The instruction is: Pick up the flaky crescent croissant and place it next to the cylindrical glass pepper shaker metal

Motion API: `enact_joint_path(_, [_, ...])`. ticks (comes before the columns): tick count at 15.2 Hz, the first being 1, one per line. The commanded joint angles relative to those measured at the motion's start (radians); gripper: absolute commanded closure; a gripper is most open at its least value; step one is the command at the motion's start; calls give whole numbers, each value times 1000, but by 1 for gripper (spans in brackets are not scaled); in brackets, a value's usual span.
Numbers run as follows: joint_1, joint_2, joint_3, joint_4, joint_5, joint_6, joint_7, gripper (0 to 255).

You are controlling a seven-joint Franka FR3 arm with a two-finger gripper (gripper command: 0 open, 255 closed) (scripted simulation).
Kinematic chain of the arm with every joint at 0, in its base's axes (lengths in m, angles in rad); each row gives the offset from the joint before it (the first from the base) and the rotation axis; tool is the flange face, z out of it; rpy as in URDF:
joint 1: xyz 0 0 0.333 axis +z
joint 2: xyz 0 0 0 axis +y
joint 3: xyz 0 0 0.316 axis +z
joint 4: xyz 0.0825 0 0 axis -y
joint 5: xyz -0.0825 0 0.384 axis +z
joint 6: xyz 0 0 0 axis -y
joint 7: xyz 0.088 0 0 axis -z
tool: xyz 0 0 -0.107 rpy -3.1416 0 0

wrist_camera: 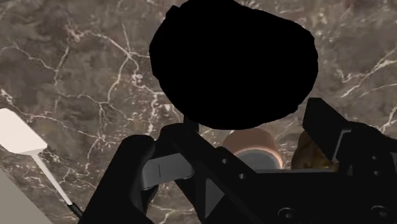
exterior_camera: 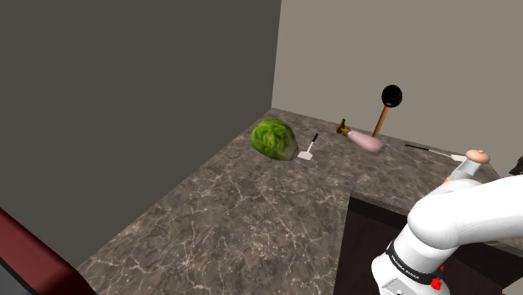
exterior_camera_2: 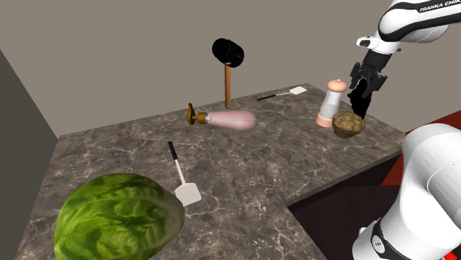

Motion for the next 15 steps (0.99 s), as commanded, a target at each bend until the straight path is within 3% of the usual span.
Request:
enact_joint_path(1, [17, 21, -46, -17, 10, -93, -11, 255])
enact_joint_path(10, [111, 121, -214, -76, 74, 65, -72, 255])
enact_joint_path(15, [122, 140, -230, -79, 92, 79, -85, 255])
